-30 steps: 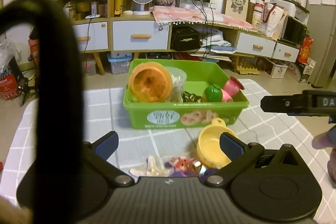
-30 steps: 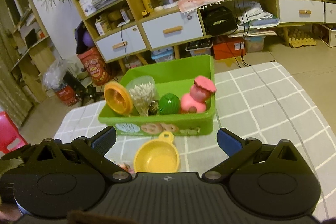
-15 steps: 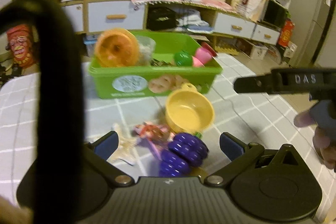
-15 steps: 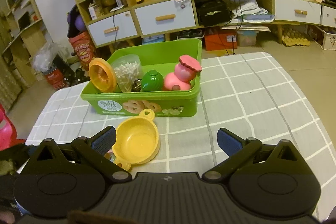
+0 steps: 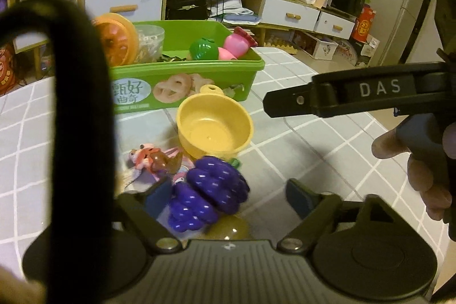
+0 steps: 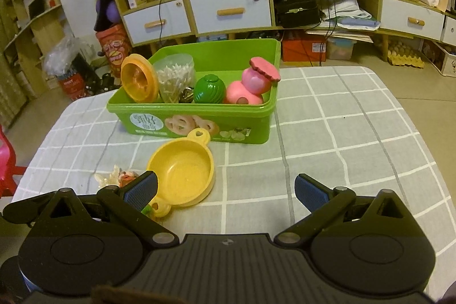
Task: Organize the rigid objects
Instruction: 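Move the left tool to the purple grapes while the right tool approaches the yellow bowl, then grasp the purple grapes with the left tool while the right tool grasps the yellow bowl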
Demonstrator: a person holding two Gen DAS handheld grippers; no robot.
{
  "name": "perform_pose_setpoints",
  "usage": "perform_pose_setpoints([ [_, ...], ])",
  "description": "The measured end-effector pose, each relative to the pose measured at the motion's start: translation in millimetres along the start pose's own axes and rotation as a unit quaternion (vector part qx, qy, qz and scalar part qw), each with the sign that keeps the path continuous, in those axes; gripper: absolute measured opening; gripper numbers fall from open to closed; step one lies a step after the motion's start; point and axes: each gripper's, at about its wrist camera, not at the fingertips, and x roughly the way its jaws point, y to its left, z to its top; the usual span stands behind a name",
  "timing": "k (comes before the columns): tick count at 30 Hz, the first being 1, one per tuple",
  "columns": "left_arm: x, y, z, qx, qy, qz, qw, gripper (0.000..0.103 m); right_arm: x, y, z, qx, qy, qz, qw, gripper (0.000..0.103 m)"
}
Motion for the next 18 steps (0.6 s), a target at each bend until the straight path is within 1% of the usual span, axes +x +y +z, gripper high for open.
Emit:
perform_pose_setpoints([
  [1,0.6,0.4,0.0,0.0,0.003,-0.001,1.0,0.041,0.5,0.1,-0.1,0.0,0.001,-0.001,1.0,0.101],
  [2,1.6,1.3,0.5,-0.001,0.008,-0.002,1.0,0.035,1.0,0.1,0.2,0.0,0.001,-0.001,1.0,0.101],
  [3,2.0,2.2,1.0,-0.001,0.011,0.0,0.9999,0.031,1.8,0.2,0.1,-0.001,0.001,-0.001,1.0,0.101],
  [12,-7.3,16.9,-1.4,-0.015,0.011,0.005,0.9998,0.03,10.5,2.9,0.4,-0.001,0.008,-0.005,1.0,0.101],
  [18,-17.5,33.1,-4.9,-0.032,0.006,0.016,0.9994,0.03,21.2,7.9,1.4,0.004,0.021,0.002,1.0,0.101],
])
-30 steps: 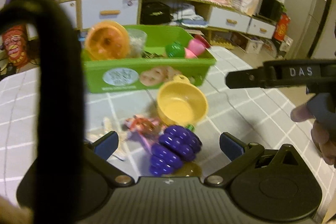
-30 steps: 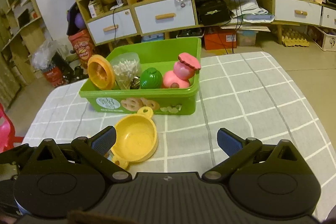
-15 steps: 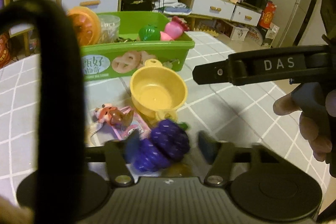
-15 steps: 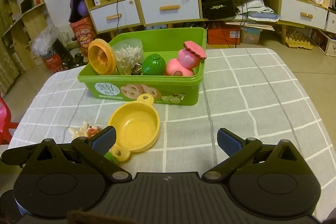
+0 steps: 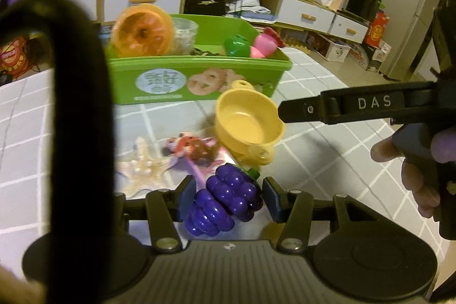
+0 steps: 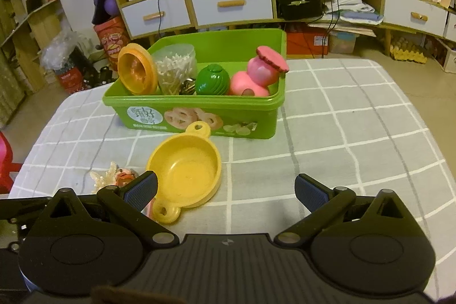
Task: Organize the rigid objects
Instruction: 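Grasp the purple grapes with the left tool while the right tool grasps the yellow bowl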
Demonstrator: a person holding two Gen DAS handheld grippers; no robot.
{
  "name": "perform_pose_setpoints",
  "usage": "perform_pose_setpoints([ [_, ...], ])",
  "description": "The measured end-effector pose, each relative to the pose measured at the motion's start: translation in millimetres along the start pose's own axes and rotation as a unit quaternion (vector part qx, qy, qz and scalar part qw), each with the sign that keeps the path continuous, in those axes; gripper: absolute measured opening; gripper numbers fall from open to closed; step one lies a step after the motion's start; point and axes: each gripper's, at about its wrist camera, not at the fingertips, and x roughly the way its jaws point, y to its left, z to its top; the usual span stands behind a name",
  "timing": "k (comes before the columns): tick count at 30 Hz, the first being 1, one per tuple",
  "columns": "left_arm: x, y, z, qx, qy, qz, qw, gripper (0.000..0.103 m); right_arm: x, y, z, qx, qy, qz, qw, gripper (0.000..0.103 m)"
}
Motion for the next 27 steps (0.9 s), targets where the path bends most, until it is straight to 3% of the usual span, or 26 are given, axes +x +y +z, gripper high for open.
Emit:
perform_pose_setpoints([
  [11,-7.7,32.7,-2.4,-0.032,0.001,0.022,0.9992,0.027,38.0,19.6,1.4,0.046,0.059,0.003,0.997,0.101],
  [22,-2.1,33.3,-4.4,-0.015,0.007,0.012,0.9998,0.032,63.1,39.1,1.0,0.028,0.065,-0.03,0.997,0.097],
  [27,10.7,32.6,-10.2,-0.013,0.035,0.008,0.9993,0.032,66.9,42.5,2.4,0.021,0.053,-0.046,0.997,0.093],
])
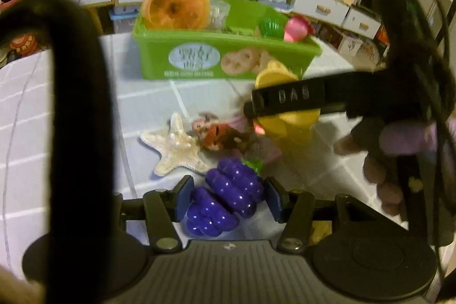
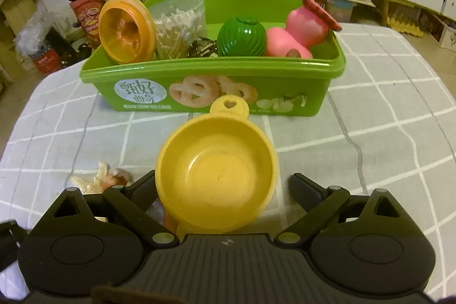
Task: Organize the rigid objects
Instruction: 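Grasp the purple grapes with the left tool while the right tool grasps the yellow bowl, then carry the grapes and yellow bowl into the green bin and release both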
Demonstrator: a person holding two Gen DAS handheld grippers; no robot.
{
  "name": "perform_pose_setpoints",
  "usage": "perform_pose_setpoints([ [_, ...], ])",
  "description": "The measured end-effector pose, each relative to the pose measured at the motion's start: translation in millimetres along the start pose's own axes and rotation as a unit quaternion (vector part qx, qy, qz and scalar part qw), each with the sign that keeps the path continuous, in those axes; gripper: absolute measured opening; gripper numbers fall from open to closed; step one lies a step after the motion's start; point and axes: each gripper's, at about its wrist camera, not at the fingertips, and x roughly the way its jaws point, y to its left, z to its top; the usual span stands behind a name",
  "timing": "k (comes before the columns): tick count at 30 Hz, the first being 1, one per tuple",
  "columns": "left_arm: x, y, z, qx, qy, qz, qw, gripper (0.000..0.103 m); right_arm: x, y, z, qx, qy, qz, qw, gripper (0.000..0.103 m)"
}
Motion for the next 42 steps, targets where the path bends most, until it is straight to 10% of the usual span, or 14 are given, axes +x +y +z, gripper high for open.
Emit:
perform_pose_setpoints([
  [4,2.6,-4.9,-1.4,0.016,-0.003,0.007,0.9998,0.031,-3.0,0.2,1.5,-0.002,-0.004,0.007,1.0,0.081],
  [42,-30.1,4.4,35.2,-0.063,-0.061,0.004,0.9961,0.029,-72.6,-104.3,17.3,0.15,-0.025,0.063,0.986,0.081],
])
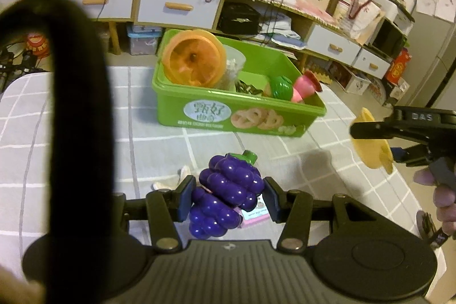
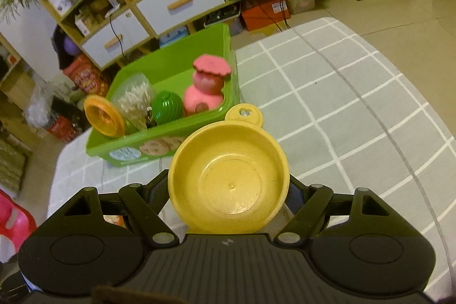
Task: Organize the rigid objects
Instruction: 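Carry the grapes and yellow bowl into the green bin and release both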
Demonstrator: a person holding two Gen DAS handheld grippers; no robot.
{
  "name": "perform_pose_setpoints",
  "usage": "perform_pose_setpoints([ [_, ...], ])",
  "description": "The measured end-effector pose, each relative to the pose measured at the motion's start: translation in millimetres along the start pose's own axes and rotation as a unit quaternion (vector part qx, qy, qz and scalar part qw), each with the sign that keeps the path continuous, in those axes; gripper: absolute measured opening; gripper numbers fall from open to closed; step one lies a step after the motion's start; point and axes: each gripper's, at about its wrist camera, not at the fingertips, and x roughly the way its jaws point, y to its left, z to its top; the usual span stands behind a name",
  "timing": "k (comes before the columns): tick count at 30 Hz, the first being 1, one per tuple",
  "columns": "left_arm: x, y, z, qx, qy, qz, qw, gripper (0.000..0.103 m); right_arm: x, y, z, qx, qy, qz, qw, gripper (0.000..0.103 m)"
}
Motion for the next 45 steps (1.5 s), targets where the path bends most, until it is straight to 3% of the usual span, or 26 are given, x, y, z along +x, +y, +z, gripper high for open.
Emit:
perform_pose_setpoints([
  [7,2.4,1.2,14.6,-0.016,-0.014,0.006,0.9998,0.029,-10.2,-13.2,15.2,0.038,-0.027,0.026,0.999,0.081],
  [14,18.5,-5.5,52.1,-0.029,-0.025,0.004,0.9993,0.029,-0.6,-12.8,35.3,0.076,-0.035,0.059,0.995,0.081],
  [26,81.4,-20.8,91.1,-0.024,-0.045,-0.002,0.9987,0.029,35.1,25.7,83.4,0.022,-0.06,0.095,0.993,0.081],
  [39,113.5,-26.3,100.4,0.007,-0.058,-0.005,0.9983,0.029,69.7,47.8,96.2,-0.036,-0.065,0.077,0.994,0.082],
  [41,112.7,-26.9,99.3,0.018,-0.064,-0.003,0.9978,0.039,68.0,48.6,95.2,-0.039,-0.074,0.073,0.994,0.094],
  [42,113.1,-27.1,98.9,0.021,-0.063,-0.009,0.9978,0.049,67.0,49.3,94.3,-0.04,-0.079,0.068,0.994,0.1],
  [45,111.4,-32.3,94.4,0.029,-0.059,-0.009,0.9978,0.074,63.7,49.1,93.0,-0.044,-0.081,0.069,0.993,0.1],
])
